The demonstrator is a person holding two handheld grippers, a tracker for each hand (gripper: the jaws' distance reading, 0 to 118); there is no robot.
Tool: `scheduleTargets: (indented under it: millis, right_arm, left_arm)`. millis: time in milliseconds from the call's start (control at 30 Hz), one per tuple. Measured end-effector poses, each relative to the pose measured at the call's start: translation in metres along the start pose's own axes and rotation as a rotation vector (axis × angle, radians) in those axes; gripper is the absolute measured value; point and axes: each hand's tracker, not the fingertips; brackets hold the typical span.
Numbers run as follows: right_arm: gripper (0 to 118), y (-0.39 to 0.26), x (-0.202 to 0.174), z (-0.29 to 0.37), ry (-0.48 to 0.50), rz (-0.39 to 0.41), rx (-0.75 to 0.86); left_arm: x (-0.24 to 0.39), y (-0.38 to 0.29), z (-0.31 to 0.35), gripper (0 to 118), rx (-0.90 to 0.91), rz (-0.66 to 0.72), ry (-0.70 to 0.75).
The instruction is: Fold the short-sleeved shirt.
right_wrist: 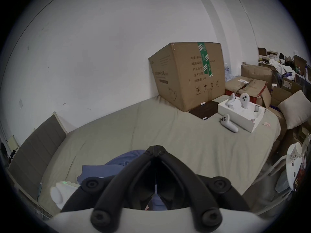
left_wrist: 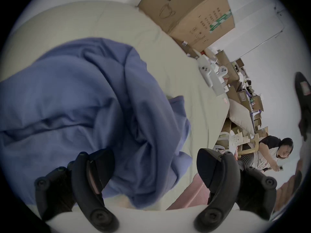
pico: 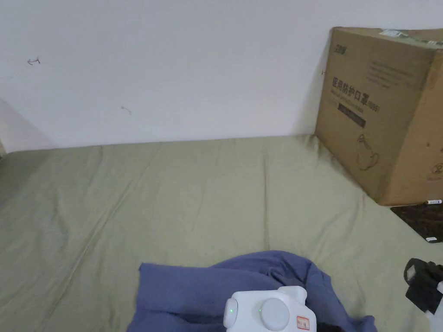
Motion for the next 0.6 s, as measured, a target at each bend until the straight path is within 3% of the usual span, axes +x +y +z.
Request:
scheduleTargets:
  millis: [67, 100, 167, 200, 267, 333, 400, 567, 600]
  right_arm:
    - [0, -0.003, -0.011, -0.008, 0.027, 0.017, -0.022]
    - [0, -0.004, -0.018, -0.01, 0.043, 0.028, -0.032]
    - [0, -0.009, -0.029, -0.012, 0.072, 0.043, -0.039]
    - [0, -0.01, -0.034, -0.015, 0.092, 0.049, -0.051]
    - [0, -0.015, -0.045, -0.018, 0.118, 0.06, -0.071]
    - [0, -0.021, -0.053, -0.024, 0.142, 0.08, -0.091]
    - [0, -0.028, -0.061, -0.028, 0.161, 0.102, -0.116]
    - [0, -0.043, -0.071, -0.048, 0.18, 0.149, -0.175]
    - [0, -0.046, -0.071, -0.053, 0.177, 0.157, -0.185]
  left_arm:
    - [-0.003, 0.007, 0.027, 104, 0.029, -0.027, 0.02]
    - [-0.006, 0.01, 0.043, 95, 0.064, -0.045, 0.033]
    - [-0.016, 0.012, 0.072, 23, 0.16, -0.048, 0.055]
    - [-0.024, 0.012, 0.084, 23, 0.183, -0.031, 0.108]
    - [-0.045, 0.005, 0.094, 0, 0.199, 0.002, 0.219]
    - [-0.074, -0.004, 0.1, 0, 0.155, 0.012, 0.287]
    - [-0.102, -0.012, 0.104, 0, 0.129, 0.107, 0.298]
    - [-0.169, 0.006, 0.14, 0, 0.216, 0.261, 0.343]
    - [-0.183, 0.017, 0.146, 8, 0.222, 0.257, 0.391]
